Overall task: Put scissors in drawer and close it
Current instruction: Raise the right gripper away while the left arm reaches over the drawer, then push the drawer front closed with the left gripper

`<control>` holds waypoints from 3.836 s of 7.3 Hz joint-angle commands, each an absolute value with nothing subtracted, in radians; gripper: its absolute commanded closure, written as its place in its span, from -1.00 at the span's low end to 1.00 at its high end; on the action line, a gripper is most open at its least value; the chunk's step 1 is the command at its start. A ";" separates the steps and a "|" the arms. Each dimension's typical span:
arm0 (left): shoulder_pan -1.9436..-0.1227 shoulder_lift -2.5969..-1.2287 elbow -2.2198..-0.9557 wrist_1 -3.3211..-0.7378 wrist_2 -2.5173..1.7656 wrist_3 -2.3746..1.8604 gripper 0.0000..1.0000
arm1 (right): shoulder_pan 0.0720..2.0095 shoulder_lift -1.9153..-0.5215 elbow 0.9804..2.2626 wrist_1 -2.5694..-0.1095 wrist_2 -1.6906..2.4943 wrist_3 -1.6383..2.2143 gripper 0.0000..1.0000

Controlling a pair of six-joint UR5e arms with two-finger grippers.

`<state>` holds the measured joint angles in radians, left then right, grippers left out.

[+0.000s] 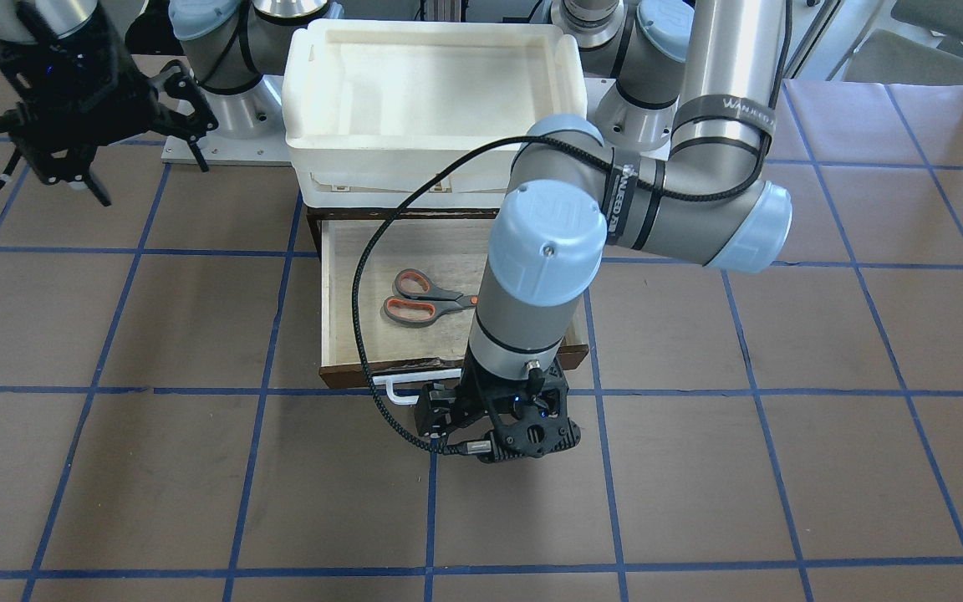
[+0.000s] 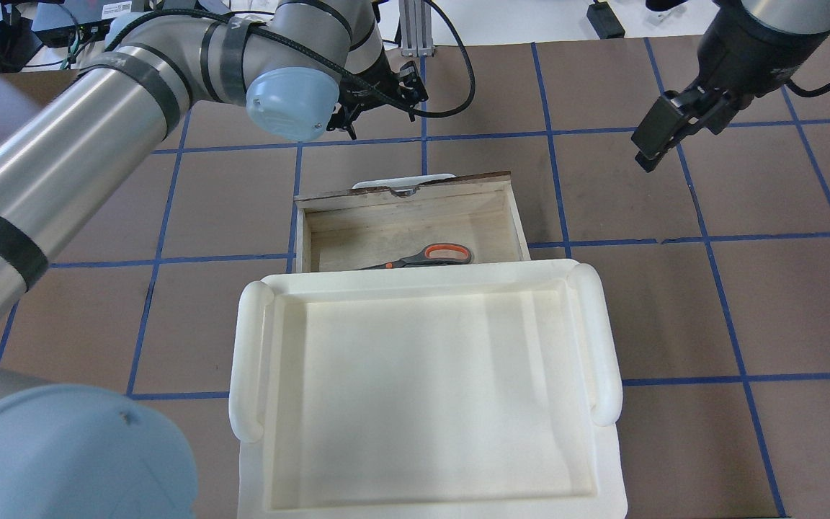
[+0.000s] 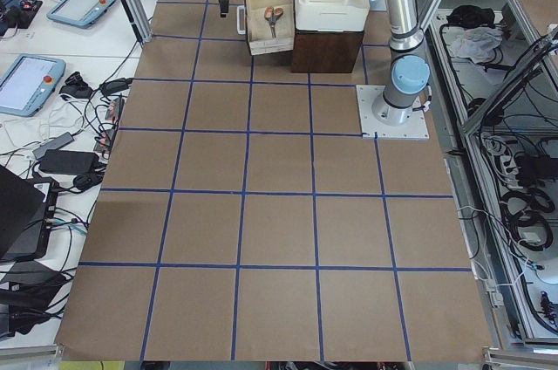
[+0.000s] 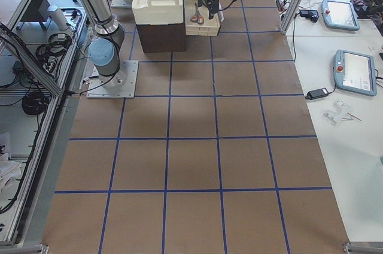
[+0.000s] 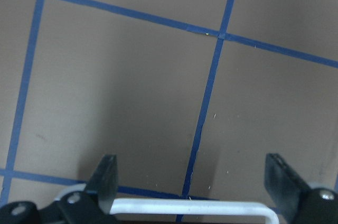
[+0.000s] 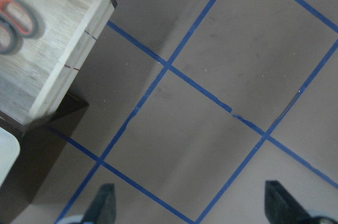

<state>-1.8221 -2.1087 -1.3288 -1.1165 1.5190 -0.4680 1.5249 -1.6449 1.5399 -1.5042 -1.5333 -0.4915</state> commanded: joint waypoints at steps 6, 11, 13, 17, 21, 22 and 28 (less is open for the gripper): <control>-1.848 -2.325 -1.262 -1.262 1.560 -0.388 -0.98 | 1.674 -1.724 1.546 -1.454 -1.654 -0.009 -1.00; -1.881 -2.315 -1.247 -1.379 1.546 -0.396 -0.98 | 1.669 -1.721 1.546 -1.474 -1.649 -0.037 -1.00; -1.881 -2.286 -1.247 -1.390 1.527 -0.400 -0.99 | 1.669 -1.720 1.546 -1.474 -1.620 -0.035 -1.00; -1.890 -2.217 -1.249 -1.471 1.485 -0.402 -1.00 | 1.669 -1.727 1.546 -1.474 -1.614 -0.038 -1.00; -1.923 -2.152 -1.291 -1.523 1.491 -0.403 -1.00 | 1.667 -1.724 1.546 -1.474 -1.615 -0.040 -1.00; -1.939 -2.123 -1.333 -1.528 1.491 -0.403 -1.00 | 1.663 -1.724 1.546 -1.474 -1.617 -0.040 -1.00; -1.970 -1.997 -1.483 -1.675 1.488 -0.403 -1.00 | 1.660 -1.729 1.546 -1.474 -1.620 -0.040 -1.00</control>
